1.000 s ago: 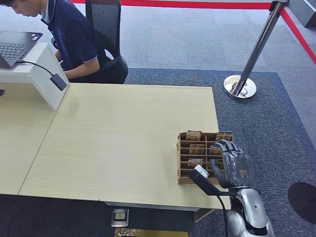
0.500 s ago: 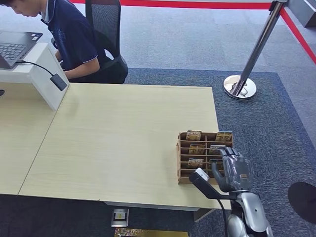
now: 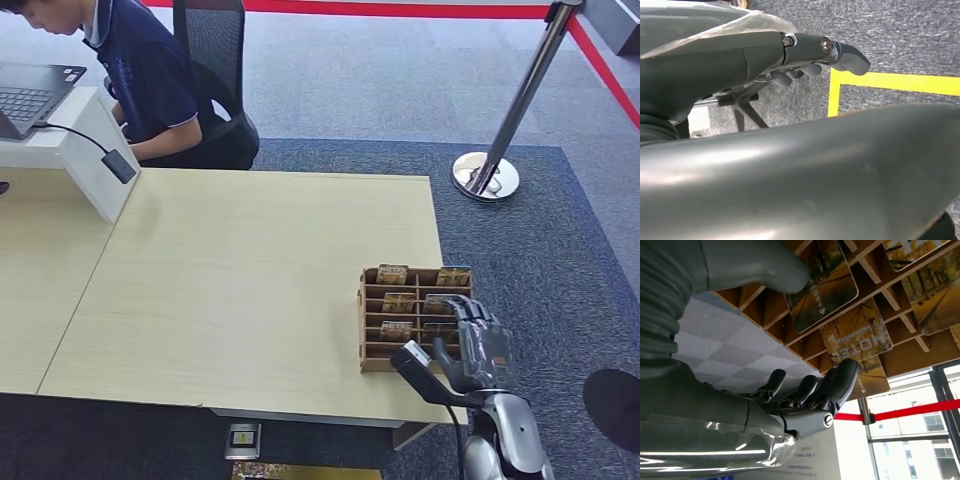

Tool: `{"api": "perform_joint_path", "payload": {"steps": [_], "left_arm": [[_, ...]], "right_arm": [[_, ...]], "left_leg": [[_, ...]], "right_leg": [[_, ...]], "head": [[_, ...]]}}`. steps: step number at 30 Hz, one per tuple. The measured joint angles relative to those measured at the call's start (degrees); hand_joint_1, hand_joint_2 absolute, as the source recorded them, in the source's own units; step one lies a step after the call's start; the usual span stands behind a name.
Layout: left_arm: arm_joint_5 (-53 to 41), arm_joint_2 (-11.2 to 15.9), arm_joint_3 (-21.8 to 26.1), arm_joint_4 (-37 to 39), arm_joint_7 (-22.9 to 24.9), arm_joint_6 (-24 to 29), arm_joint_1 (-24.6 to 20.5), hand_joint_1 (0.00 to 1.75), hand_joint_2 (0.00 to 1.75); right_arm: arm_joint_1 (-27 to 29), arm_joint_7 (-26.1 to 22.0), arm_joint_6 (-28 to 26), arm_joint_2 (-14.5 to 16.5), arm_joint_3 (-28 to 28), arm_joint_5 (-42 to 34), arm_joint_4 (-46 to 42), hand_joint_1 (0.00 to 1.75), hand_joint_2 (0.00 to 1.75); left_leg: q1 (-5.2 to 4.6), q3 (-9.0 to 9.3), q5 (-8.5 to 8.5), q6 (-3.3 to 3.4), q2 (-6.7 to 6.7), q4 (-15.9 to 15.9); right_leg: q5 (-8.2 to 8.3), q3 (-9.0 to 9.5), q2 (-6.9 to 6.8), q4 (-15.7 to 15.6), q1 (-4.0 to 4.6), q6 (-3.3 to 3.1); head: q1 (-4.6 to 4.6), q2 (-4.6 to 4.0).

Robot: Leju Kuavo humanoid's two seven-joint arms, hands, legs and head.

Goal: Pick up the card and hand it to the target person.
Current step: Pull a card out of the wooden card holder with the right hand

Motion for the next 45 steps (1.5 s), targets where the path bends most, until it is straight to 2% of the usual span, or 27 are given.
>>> {"api": "perform_joint_path", "payload": {"steps": [15,26,36,40,43,45], "left_arm": [[-0.48,0.08,0.00,0.01,0.11,0.00,0.00,0.00,0.00],[-1.25,0.15,0.00,0.00,0.13,-0.16,-0.02,0.00,0.00],[-1.34,0.28,0.00,0.01,0.19,-0.18,-0.02,0.00,0.00],[-1.34,0.28,0.00,0.01,0.23,-0.17,-0.02,0.00,0.00],[-1.34,0.28,0.00,0.01,0.30,-0.18,-0.02,0.00,0.00],[-1.34,0.28,0.01,0.00,0.36,-0.17,-0.02,0.00,0.00]], "right_arm": [[-0.08,-0.51,-0.79,0.55,-1.34,-0.24,1.97,0.58,1.75],[-0.30,-1.38,-0.55,1.44,-1.30,1.15,2.28,0.62,1.75],[-0.60,-1.48,-0.26,1.82,-0.63,1.57,2.90,0.75,1.75],[-0.64,-1.43,-0.19,1.78,-0.63,1.60,3.22,0.94,1.75],[-0.83,-1.37,-0.19,1.74,-0.63,1.60,3.42,0.81,1.75],[-0.88,-1.33,-0.19,1.74,-0.63,1.60,3.44,0.78,1.75]], "left_leg": [[0.00,0.00,0.00,0.00,0.00,0.00],[0.00,0.00,0.00,0.00,0.00,0.00],[0.00,0.00,0.00,0.00,0.00,0.00],[0.00,0.00,0.00,0.00,0.00,0.00],[0.00,0.00,0.00,0.00,0.00,0.00],[0.00,0.00,0.00,0.00,0.00,0.00]], "right_leg": [[0.00,0.00,0.00,0.00,0.00,0.00],[0.00,0.01,0.00,0.00,0.00,0.00],[0.00,0.01,0.00,0.00,0.00,0.00],[0.00,0.01,0.00,0.00,0.00,0.00],[0.00,0.00,0.00,0.00,0.00,0.00],[0.00,0.00,0.00,0.00,0.00,0.00]], "head": [[0.01,-0.01],[0.01,-0.01],[0.01,0.00],[0.01,-0.01],[0.01,-0.02],[0.00,-0.01]]}}
